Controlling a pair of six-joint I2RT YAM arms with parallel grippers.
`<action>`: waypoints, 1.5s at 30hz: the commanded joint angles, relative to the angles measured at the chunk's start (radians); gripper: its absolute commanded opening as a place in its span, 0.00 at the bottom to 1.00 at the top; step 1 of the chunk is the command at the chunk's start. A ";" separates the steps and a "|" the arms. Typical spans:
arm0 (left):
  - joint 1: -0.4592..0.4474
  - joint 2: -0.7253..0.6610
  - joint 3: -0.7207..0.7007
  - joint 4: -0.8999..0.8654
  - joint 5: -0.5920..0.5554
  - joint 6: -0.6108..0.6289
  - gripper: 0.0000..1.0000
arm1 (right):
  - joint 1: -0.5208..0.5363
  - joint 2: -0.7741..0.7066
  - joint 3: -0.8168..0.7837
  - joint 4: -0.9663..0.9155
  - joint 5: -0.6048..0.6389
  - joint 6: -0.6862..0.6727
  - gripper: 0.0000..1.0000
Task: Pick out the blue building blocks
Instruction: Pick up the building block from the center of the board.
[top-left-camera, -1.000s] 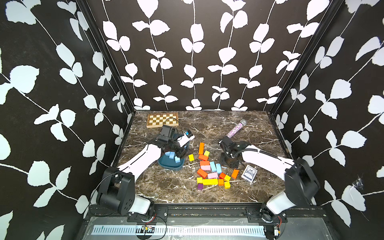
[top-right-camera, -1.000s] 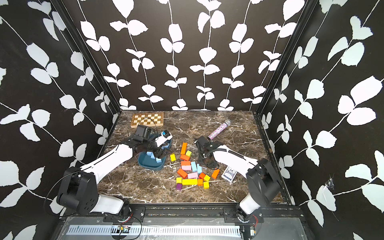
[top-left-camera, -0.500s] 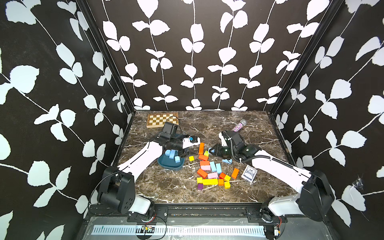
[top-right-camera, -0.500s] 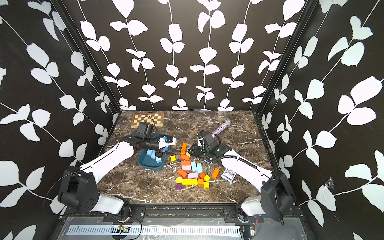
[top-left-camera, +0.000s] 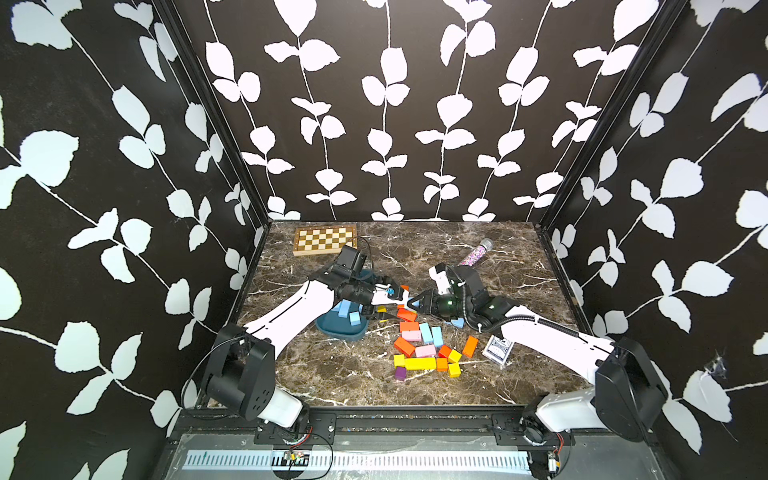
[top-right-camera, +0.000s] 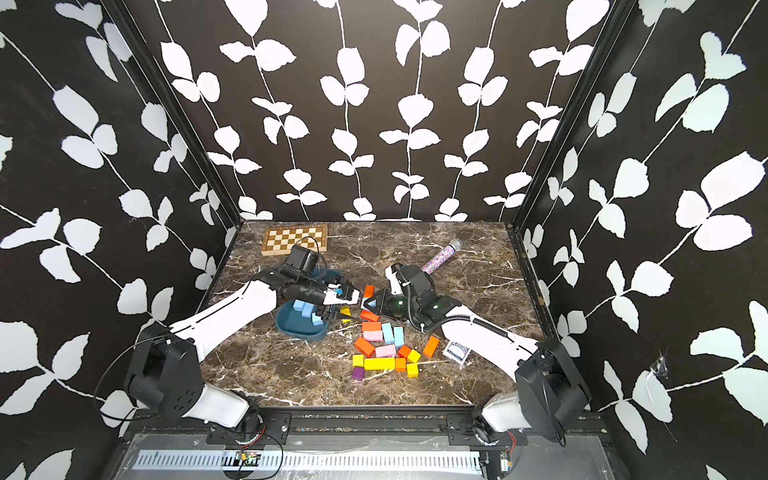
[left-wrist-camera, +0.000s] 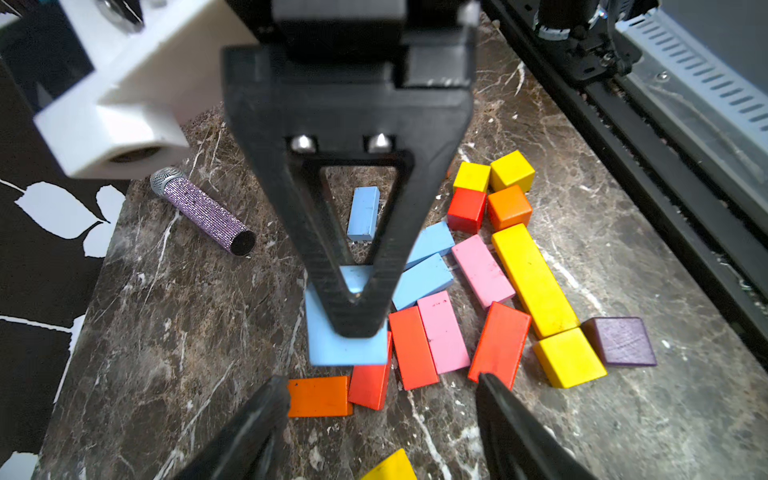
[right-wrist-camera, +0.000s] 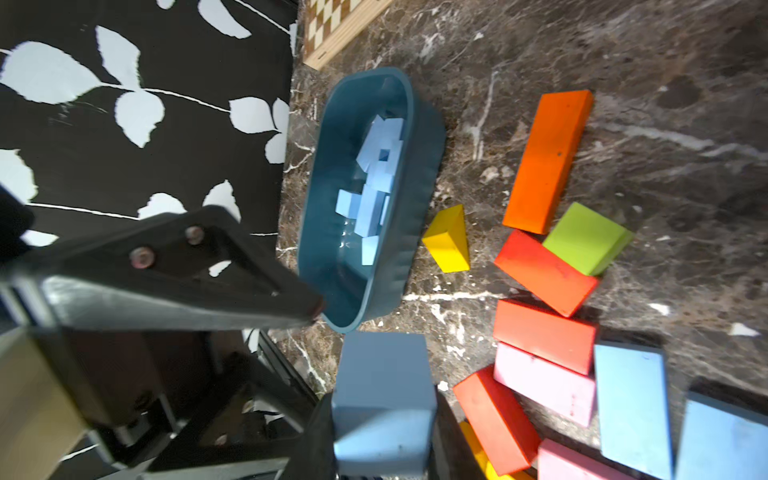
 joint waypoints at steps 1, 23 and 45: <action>-0.010 0.009 0.019 0.063 -0.018 -0.056 0.73 | 0.005 0.019 0.007 0.063 -0.066 0.023 0.15; -0.045 0.019 -0.004 0.107 -0.019 -0.076 0.55 | 0.005 0.003 0.029 0.063 -0.074 0.021 0.18; 0.013 -0.065 -0.090 0.149 -0.074 -0.340 0.21 | -0.004 -0.181 -0.005 -0.062 0.212 -0.017 0.56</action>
